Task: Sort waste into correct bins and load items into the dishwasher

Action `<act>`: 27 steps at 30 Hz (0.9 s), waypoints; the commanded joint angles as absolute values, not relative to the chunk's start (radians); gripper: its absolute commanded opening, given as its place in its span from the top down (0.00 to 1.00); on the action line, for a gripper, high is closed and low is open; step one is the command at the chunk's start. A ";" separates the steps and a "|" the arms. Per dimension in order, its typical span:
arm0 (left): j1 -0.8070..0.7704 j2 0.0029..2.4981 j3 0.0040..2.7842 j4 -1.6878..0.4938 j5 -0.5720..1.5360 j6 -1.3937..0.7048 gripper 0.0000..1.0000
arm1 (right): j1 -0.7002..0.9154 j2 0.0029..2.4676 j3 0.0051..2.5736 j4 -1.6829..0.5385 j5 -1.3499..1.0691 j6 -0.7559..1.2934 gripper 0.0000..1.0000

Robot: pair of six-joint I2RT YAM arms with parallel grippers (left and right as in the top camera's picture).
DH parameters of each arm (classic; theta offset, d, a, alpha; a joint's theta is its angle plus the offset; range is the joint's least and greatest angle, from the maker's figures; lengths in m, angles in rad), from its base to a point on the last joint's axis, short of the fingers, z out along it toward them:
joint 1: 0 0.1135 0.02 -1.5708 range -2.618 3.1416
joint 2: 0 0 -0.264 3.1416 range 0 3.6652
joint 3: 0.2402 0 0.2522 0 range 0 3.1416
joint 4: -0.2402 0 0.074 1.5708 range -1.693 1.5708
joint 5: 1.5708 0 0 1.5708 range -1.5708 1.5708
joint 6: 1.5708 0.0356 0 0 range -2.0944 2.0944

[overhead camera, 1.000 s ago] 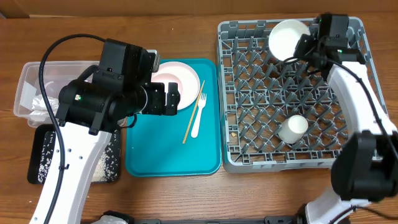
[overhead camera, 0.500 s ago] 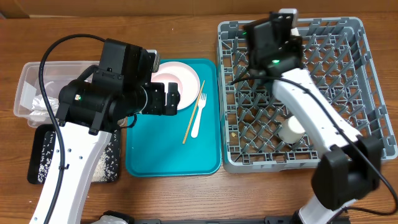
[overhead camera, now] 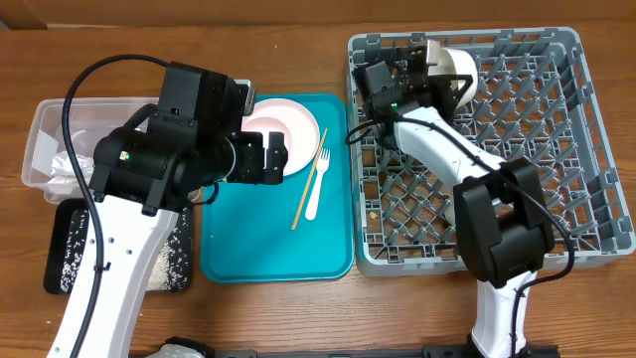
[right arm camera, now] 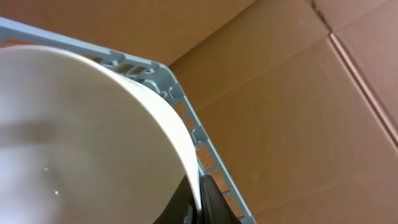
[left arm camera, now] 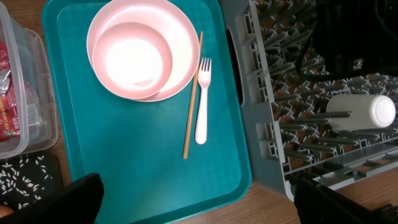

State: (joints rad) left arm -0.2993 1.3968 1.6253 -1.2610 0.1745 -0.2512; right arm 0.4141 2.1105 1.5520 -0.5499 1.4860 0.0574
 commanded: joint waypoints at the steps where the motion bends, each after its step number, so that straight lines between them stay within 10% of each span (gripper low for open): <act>1: -0.295 1.388 1.638 -1.260 0.165 -0.231 0.00 | 0.463 2.121 1.559 -0.555 1.510 0.025 0.96; 16: -0.295 1.388 1.638 -1.259 0.165 -0.231 0.00 | 0.609 2.121 1.499 -0.585 1.462 0.026 0.96; 24: -0.295 1.388 1.638 -1.259 0.165 -0.231 0.00 | 0.614 2.121 1.480 -0.593 1.430 0.019 0.25; 27: -0.295 1.388 1.638 -1.259 0.165 -0.231 0.00 | 0.610 2.119 1.483 -0.593 1.454 0.017 0.18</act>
